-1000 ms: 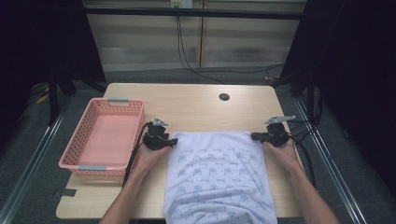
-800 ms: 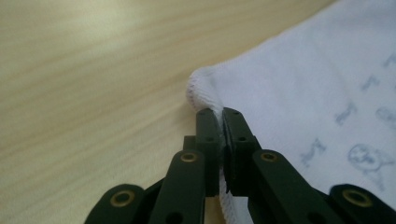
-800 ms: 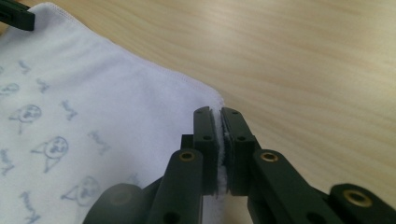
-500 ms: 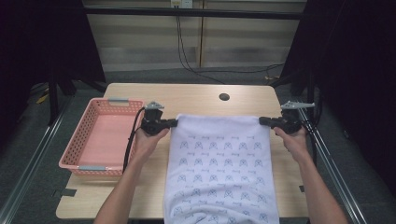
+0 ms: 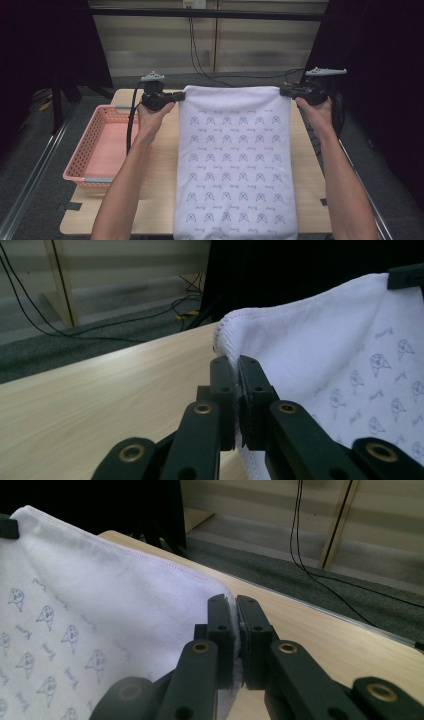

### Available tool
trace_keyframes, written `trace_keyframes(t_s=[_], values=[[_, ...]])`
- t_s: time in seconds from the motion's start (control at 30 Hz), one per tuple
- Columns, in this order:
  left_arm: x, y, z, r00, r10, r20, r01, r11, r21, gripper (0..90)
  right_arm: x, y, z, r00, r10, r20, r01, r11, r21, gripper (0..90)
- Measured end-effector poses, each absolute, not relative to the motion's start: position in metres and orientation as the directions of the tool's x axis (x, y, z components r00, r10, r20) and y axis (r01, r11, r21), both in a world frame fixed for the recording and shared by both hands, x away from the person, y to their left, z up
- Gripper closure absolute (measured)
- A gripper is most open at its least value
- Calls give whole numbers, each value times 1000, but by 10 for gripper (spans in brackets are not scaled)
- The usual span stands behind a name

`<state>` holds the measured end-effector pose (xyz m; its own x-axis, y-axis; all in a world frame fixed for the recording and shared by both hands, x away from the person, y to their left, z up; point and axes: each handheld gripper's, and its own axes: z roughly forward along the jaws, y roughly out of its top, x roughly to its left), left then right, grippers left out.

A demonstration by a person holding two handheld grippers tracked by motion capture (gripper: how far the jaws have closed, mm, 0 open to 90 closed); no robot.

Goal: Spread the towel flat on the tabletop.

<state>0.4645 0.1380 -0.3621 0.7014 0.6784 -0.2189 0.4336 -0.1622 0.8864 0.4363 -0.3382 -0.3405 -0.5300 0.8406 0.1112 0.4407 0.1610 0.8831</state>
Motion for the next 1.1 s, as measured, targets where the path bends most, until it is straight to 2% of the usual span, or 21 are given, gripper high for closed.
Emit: trace_keyframes(t_s=[0.17, 0.33, 0.43, 0.5, 0.63, 0.7, 0.73, 0.77, 0.87, 0.9, 0.93, 1.1], values=[[454, 139, -367, 725, 658, -204, 427, -197, 882, 867, 429, -333, -350, -547, 829, 120, 449, 170, 877, 861], [427, 142, -370, 755, 640, -141, 408, -290, 866, 866, 403, -334, -359, -590, 789, 171, 445, 141, 884, 861], [406, 146, -370, 765, 621, -168, 411, -271, 870, 867, 380, -334, -359, -614, 773, 159, 441, 169, 882, 861], [388, 148, -370, 776, 618, -127, 386, -306, 870, 866, 359, -335, -362, -632, 758, 158, 437, 180, 881, 861], [350, 148, -372, 797, 591, -125, 374, -321, 870, 861, 321, -333, -368, -677, 727, 118, 418, 248, 874, 860], [340, 149, -374, 805, 578, -134, 370, -311, 875, 862, 301, -334, -372, -691, 711, 126, 425, 259, 867, 861], [320, 153, -381, 812, 560, -168, 388, -302, 871, 862, 288, -334, -375, -693, 711, 120, 431, 274, 860, 861], [320, 153, -381, 812, 560, -168, 388, -302, 871, 862, 288, -334, -375, -693, 711, 120, 431, 274, 860, 861], [289, 159, -406, 818, 538, -204, 430, -336, 838, 862, 250, -336, -390, -704, 695, 145, 458, 288, 841, 861], [289, 159, -406, 818, 538, -204, 430, -336, 838, 861, 250, -336, -390, -704, 695, 145, 458, 288, 841, 861], [272, 163, -420, 822, 521, -232, 452, -346, 822, 861, 232, -337, -404, -699, 694, 171, 488, 288, 824, 861], [248, 167, -445, 814, 507, -283, 512, -398, 762, 861, 208, -333, -436, -682, 696, 224, 558, 298, 775, 861]])
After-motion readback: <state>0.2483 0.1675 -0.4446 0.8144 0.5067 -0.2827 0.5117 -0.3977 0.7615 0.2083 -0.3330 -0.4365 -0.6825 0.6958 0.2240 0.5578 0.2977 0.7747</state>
